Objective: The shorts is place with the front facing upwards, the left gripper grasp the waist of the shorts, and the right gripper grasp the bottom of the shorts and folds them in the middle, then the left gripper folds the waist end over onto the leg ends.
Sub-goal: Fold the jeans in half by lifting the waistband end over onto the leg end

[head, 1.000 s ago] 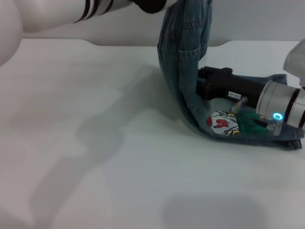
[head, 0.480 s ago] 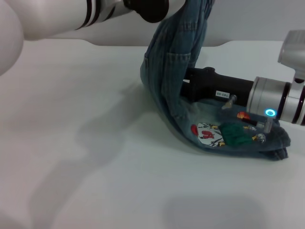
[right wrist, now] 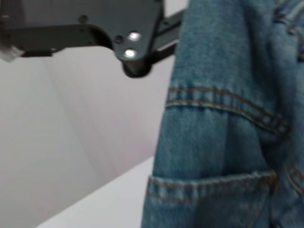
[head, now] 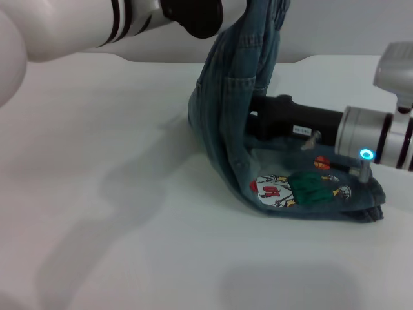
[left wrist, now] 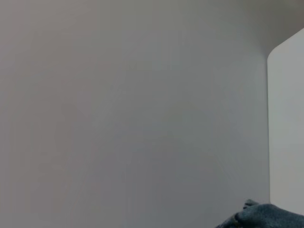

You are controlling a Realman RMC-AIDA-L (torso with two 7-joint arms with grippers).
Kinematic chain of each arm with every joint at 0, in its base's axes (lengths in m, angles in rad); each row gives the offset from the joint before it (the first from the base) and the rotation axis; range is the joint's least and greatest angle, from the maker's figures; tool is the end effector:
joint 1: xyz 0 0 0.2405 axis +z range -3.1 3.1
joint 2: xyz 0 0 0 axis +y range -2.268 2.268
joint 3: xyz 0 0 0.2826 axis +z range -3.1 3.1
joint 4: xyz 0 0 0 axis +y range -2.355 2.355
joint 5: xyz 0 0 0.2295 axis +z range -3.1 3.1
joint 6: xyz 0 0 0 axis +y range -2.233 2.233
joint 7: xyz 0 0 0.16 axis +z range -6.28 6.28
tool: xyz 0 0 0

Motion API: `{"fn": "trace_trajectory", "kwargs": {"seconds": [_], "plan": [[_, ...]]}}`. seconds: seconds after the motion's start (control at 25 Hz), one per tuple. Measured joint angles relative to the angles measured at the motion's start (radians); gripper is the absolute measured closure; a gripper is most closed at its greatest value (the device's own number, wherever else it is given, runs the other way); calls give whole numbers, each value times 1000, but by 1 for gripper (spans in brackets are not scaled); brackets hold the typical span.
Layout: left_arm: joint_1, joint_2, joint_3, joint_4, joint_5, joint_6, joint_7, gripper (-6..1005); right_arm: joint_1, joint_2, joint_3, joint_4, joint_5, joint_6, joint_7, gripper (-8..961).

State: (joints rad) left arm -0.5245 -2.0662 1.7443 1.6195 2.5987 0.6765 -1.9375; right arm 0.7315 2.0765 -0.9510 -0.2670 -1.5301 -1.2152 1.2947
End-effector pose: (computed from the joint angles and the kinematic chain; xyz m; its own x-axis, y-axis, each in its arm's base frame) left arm -0.0488 0.4253 -0.0256 0.8727 -0.4204 -0.2483 -0.4544 -0.5133 -0.7280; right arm 0.2328 0.4147 -0.0944 0.6529 -0.4020 -0.6419 -0.5946 -0.7971 -0.1056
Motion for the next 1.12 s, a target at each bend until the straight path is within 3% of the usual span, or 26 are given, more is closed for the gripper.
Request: {"fn": "trace_trajectory", "kwargs": {"seconds": [0.44, 0.8, 1.12], "plan": [[12, 2, 14, -2, 1, -28, 1, 877, -133, 0, 16, -73, 20, 43, -13, 571], [36, 2, 55, 0, 2, -50, 2, 875, -286, -6, 27, -185, 240, 52, -86, 571], [93, 0, 139, -16, 1, -150, -3, 874, -351, -7, 176, -230, 266, 49, -118, 572]]}}
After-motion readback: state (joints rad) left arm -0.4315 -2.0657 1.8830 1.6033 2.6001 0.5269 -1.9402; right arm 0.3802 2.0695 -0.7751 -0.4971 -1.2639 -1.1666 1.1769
